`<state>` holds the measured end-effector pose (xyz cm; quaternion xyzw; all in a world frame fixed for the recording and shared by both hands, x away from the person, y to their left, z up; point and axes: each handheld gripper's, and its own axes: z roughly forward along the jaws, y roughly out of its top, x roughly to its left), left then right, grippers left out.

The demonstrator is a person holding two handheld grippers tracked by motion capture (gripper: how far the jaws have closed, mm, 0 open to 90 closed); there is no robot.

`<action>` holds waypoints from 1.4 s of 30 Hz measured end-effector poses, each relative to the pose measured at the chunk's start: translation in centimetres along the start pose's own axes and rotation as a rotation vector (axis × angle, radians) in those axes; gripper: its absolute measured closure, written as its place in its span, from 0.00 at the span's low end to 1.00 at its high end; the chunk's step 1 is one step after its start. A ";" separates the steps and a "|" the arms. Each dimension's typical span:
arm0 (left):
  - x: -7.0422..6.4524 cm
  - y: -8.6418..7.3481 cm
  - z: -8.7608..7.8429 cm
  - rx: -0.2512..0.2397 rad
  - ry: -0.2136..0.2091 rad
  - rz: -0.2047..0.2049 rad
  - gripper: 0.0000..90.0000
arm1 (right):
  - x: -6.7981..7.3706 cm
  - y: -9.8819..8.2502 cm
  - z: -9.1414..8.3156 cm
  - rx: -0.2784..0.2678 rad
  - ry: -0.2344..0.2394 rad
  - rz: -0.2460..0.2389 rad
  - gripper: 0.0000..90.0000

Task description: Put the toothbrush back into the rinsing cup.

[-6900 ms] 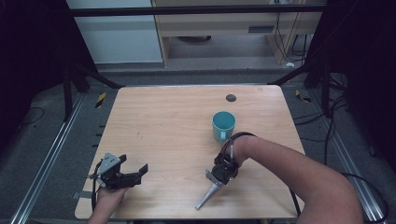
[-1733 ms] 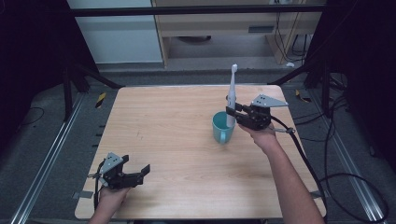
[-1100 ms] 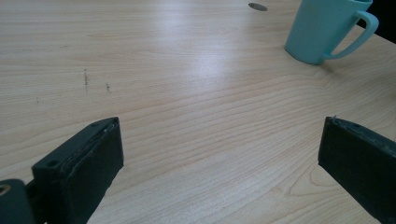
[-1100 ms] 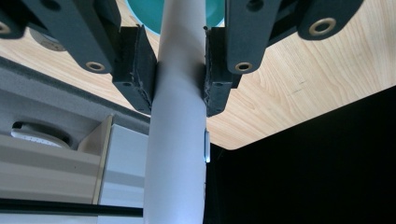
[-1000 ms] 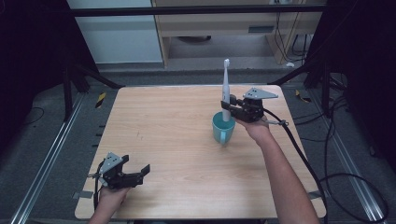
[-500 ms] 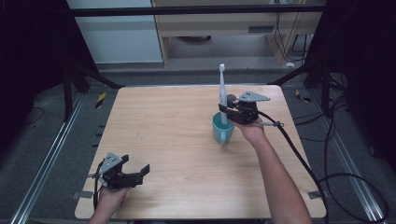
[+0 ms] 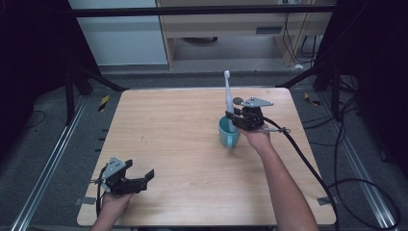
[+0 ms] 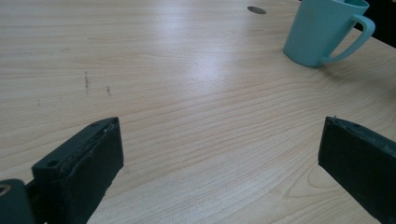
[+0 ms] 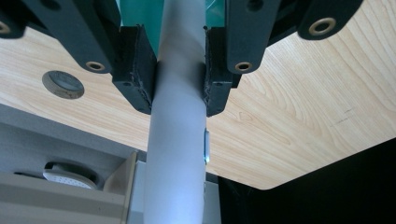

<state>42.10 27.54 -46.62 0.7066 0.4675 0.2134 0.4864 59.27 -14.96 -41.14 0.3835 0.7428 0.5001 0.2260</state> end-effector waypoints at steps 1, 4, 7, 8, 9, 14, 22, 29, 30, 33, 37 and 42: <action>0.0 0.0 0.0 0.000 0.000 0.000 0.00 | 0.0 0.0 0.0 0.005 -0.005 -0.001 0.73; 0.0 0.0 0.0 -0.001 0.001 0.002 0.00 | 0.0 -0.2 0.2 0.025 -0.007 0.007 0.73; 0.0 0.0 -0.1 -0.002 0.000 0.002 0.00 | 0.1 -0.4 0.4 0.038 -0.015 0.000 0.73; 0.0 0.0 -0.1 -0.003 -0.001 0.002 0.00 | 0.2 -0.5 0.5 0.043 -0.017 0.004 0.73; 0.0 0.0 -0.1 -0.003 -0.002 0.002 0.00 | 0.2 -0.5 0.6 0.053 -0.010 0.011 0.73; 0.1 0.1 -0.1 -0.006 0.000 -0.002 0.00 | 0.2 -0.8 0.8 0.075 -0.013 0.017 0.73; 0.0 0.1 -0.2 -0.013 0.000 0.001 0.00 | 0.3 -1.0 1.0 0.147 -0.049 0.009 0.73; 0.0 0.1 -0.2 -0.017 0.003 0.000 0.00 | 0.6 -1.1 1.1 0.161 -0.066 0.001 0.73; 0.0 0.1 -0.2 -0.019 0.003 0.000 0.00 | 0.6 -1.2 1.1 0.163 -0.066 -0.003 0.73; 0.1 0.1 -0.3 -0.022 0.004 -0.002 0.00 | 0.6 -1.2 1.2 0.175 -0.071 -0.005 0.73; 0.1 0.2 -0.3 -0.022 0.005 -0.003 0.00 | 0.6 -1.2 1.3 0.195 -0.080 -0.016 0.73; 0.1 0.2 -0.3 -0.023 0.006 -0.002 0.00 | 0.5 -1.1 1.3 0.223 -0.090 -0.015 0.73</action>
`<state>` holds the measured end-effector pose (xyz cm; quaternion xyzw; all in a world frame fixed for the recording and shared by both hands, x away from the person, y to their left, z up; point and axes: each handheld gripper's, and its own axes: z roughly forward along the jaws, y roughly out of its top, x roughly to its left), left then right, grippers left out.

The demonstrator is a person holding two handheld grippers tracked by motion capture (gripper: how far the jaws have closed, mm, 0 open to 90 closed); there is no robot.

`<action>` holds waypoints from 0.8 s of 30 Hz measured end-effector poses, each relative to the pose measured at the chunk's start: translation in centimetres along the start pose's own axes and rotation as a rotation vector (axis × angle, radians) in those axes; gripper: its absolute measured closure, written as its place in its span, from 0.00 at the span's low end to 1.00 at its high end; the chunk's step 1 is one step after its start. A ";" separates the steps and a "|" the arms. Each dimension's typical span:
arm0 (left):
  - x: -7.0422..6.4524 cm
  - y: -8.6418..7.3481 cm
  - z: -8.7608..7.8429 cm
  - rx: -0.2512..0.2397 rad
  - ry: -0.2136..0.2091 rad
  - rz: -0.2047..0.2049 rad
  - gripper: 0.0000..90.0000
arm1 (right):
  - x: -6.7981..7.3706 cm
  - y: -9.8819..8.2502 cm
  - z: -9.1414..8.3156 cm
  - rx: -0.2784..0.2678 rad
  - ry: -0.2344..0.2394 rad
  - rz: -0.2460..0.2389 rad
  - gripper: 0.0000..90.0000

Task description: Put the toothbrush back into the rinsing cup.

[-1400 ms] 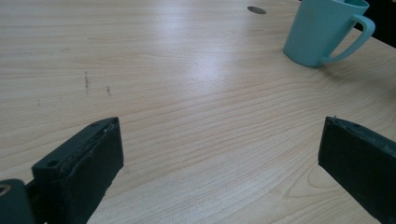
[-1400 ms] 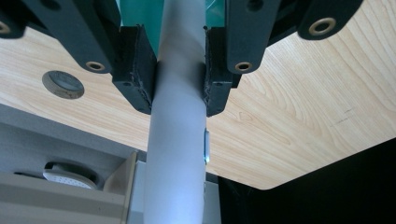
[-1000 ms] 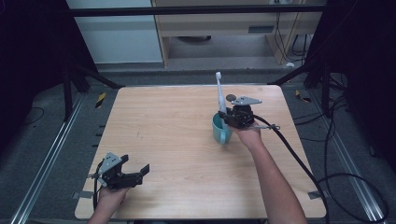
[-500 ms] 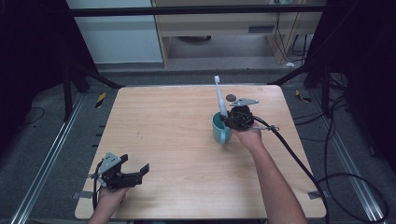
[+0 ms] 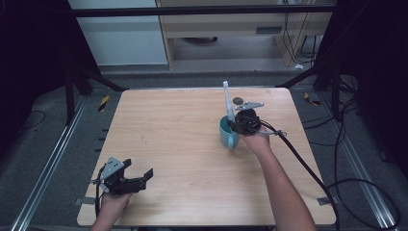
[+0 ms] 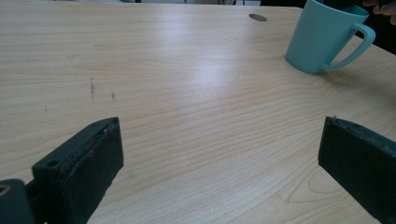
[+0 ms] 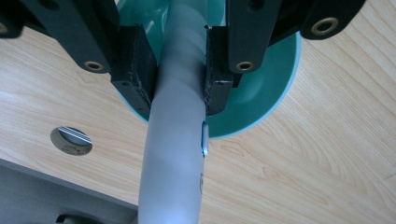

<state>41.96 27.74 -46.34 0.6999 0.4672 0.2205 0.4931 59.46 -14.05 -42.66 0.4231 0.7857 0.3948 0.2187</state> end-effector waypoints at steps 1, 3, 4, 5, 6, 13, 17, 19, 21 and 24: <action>0.0 0.0 0.0 0.000 0.002 0.001 0.00 | 0.0 0.0 0.0 0.009 -0.004 0.003 0.73; 0.0 0.0 0.0 -0.001 0.001 -0.003 0.00 | 0.0 0.0 -0.1 0.020 -0.005 -0.004 0.72; 0.0 0.0 0.0 -0.001 0.003 -0.002 0.00 | 0.0 0.0 -0.1 0.027 -0.005 -0.008 0.72; 0.0 0.0 0.0 -0.001 0.003 -0.002 0.00 | -0.1 0.0 -0.1 0.031 -0.006 -0.010 0.71; 0.0 0.0 0.0 -0.002 0.002 -0.003 0.00 | -0.1 0.1 -0.1 0.034 -0.014 -0.016 0.71; 0.0 0.0 0.0 -0.006 0.002 -0.005 0.00 | -0.4 0.7 -0.8 0.003 -0.005 -0.005 0.74; 0.0 0.0 -0.1 -0.010 0.001 -0.007 0.00 | -0.5 0.7 -0.9 -0.006 0.001 0.005 0.72; 0.0 0.0 -0.1 -0.010 0.000 -0.008 0.00 | -0.3 0.7 -0.9 -0.009 0.010 0.013 0.64; 0.0 0.0 -0.1 -0.008 0.001 -0.007 0.00 | -0.2 0.7 -1.1 -0.016 0.013 0.029 0.55; 0.0 0.0 0.0 -0.004 0.000 -0.007 0.00 | -0.2 0.6 -1.5 -0.033 0.033 0.071 0.41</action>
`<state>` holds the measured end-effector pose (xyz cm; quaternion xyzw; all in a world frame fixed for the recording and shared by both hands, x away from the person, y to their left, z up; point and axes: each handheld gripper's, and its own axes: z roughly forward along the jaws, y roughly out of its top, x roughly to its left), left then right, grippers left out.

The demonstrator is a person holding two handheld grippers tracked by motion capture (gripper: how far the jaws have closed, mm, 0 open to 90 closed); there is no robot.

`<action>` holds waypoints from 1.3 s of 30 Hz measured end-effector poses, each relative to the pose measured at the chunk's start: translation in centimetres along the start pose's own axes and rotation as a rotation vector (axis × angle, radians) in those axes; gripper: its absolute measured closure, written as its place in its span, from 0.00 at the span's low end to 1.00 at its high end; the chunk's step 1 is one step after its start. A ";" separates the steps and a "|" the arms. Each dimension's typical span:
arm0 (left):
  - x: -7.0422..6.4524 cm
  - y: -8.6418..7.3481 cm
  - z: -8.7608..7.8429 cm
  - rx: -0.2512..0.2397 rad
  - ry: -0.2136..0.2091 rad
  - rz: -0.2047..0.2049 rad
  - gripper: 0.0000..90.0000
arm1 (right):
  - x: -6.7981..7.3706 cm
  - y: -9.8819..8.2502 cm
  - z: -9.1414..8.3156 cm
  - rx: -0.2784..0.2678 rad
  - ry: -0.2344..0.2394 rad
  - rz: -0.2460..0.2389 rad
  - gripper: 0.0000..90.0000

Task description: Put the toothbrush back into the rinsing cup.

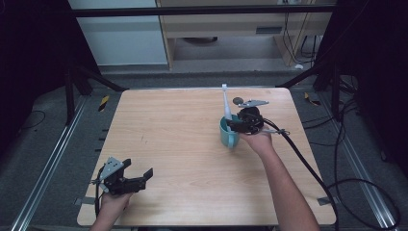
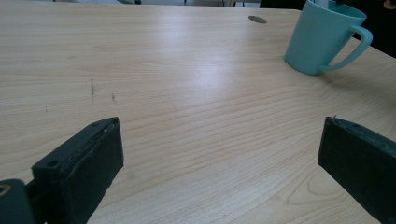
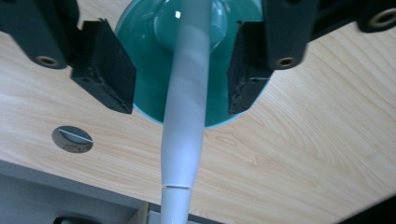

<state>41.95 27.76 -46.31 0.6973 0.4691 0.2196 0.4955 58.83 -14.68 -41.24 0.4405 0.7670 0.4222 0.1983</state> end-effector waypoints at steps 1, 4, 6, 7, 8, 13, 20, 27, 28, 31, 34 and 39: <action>0.0 0.0 0.0 0.000 -0.002 -0.001 0.00 | 0.1 0.0 -0.3 -0.012 0.012 0.005 0.34; 0.0 0.0 0.0 0.000 -0.002 0.003 0.00 | 0.2 -0.1 -1.0 -0.024 0.024 0.008 0.20; -0.1 0.0 0.0 0.000 -0.002 0.005 0.00 | 0.4 -0.2 -1.6 -0.040 0.013 0.014 0.12; 0.0 0.0 0.0 0.001 -0.003 0.007 0.00 | 0.5 -0.3 -1.9 -0.049 0.016 0.025 0.10; -0.1 0.0 0.1 0.001 -0.003 0.004 0.00 | 0.5 -0.5 -2.3 -0.064 0.020 0.025 0.09; -0.1 0.0 0.0 0.000 -0.002 0.003 0.00 | 0.7 -1.7 -3.5 -0.088 0.019 0.017 0.06; -0.2 -0.1 0.1 0.004 -0.003 0.004 0.00 | 0.3 -4.5 -5.2 -0.118 0.009 0.056 0.06; -0.3 -0.1 0.1 0.006 -0.003 0.009 0.00 | 0.2 -7.3 -7.2 -0.145 -0.013 0.087 0.07; -0.3 -0.1 0.1 0.007 -0.003 0.010 0.00 | 0.2 -7.3 -7.2 -0.145 -0.013 0.087 0.07; -0.3 -0.1 0.3 0.016 -0.003 0.011 0.00 | -0.2 -9.3 -8.6 -0.151 -0.038 0.120 0.07; -0.4 -0.2 0.4 0.021 -0.006 0.012 0.00 | -0.4 -10.9 -9.7 -0.145 -0.063 0.136 0.07; -0.5 -0.2 0.4 0.025 -0.006 0.013 0.00 | -0.6 -13.3 -11.5 -0.128 -0.103 0.164 0.08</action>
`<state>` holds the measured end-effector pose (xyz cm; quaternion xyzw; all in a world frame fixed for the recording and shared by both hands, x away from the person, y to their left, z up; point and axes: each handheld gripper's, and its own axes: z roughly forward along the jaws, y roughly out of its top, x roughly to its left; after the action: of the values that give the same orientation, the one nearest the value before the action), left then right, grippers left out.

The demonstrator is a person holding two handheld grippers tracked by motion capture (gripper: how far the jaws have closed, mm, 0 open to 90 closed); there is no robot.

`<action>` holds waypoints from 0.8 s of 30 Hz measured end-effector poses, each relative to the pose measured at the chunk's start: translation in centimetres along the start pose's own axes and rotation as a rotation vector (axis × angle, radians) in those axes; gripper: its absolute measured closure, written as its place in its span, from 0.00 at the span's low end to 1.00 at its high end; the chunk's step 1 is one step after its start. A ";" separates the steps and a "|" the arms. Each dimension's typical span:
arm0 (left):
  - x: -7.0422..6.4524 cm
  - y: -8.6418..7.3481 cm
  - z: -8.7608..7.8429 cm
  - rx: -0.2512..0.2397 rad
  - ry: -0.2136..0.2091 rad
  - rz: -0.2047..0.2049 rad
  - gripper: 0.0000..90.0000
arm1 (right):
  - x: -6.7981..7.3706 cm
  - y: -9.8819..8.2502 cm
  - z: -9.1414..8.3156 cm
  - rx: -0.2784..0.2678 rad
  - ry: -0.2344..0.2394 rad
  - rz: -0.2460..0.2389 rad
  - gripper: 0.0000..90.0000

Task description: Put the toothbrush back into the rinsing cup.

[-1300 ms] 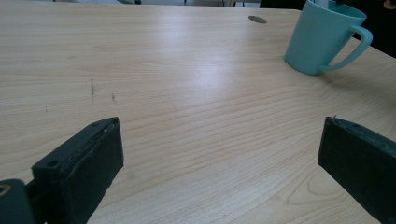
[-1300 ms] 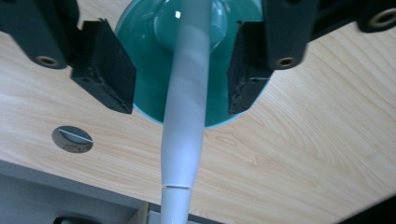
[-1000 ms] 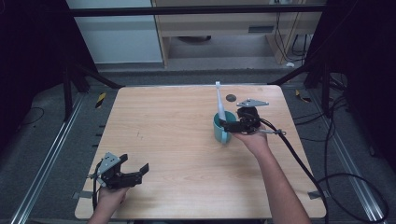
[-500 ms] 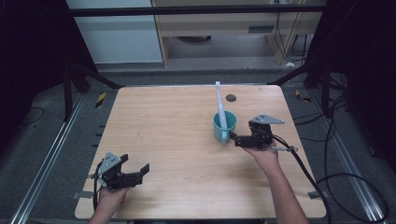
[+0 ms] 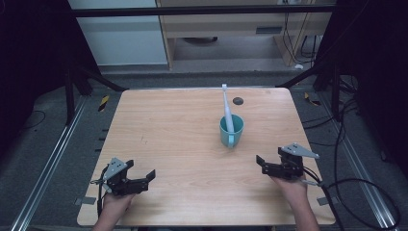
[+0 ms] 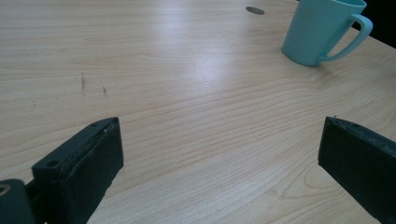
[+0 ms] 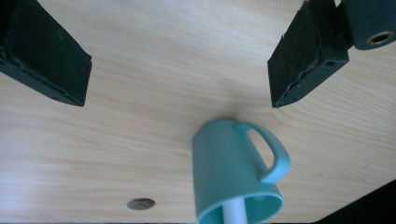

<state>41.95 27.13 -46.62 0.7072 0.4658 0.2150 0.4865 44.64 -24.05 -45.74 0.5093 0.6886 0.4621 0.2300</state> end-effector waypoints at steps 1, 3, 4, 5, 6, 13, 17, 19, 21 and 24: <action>0.0 0.0 0.0 0.001 -0.001 0.000 0.00 | -0.2 -0.4 -0.3 0.003 -0.010 0.003 0.08; 0.0 0.0 0.0 0.002 -0.001 -0.001 0.00 | -0.3 -0.6 -0.6 0.006 -0.020 0.006 0.08; 0.0 0.0 0.1 0.004 -0.003 -0.002 0.00 | -0.7 -1.3 -1.2 0.018 -0.036 0.016 0.07; -0.1 -0.1 0.1 0.005 -0.003 -0.002 0.00 | -0.9 -1.6 -1.5 0.017 -0.044 0.026 0.08; -0.1 -0.1 0.1 0.005 -0.003 -0.002 0.00 | -0.9 -1.6 -1.5 0.017 -0.044 0.026 0.08; -0.1 -0.1 0.2 0.011 -0.004 -0.002 0.00 | -1.9 -3.3 -2.5 0.072 -0.111 0.056 0.08; -0.1 -0.1 0.3 0.024 -0.008 -0.008 0.00 | -2.5 -4.3 -2.4 0.129 -0.136 0.090 0.07; 0.0 -0.2 0.4 0.027 -0.007 -0.012 0.00 | -2.7 -4.6 -2.2 0.148 -0.143 0.098 0.07; 0.1 -0.2 0.4 0.027 -0.005 -0.014 0.00 | -2.8 -4.7 -2.2 0.166 -0.143 0.111 0.07; 0.2 -0.2 0.6 0.044 0.004 -0.022 0.00 | -2.9 -4.8 -2.2 0.201 -0.160 0.121 0.06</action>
<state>42.36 27.03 -47.10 0.7121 0.4793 0.2006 0.4722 41.69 -27.81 -49.32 0.6054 0.6790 0.3619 0.2037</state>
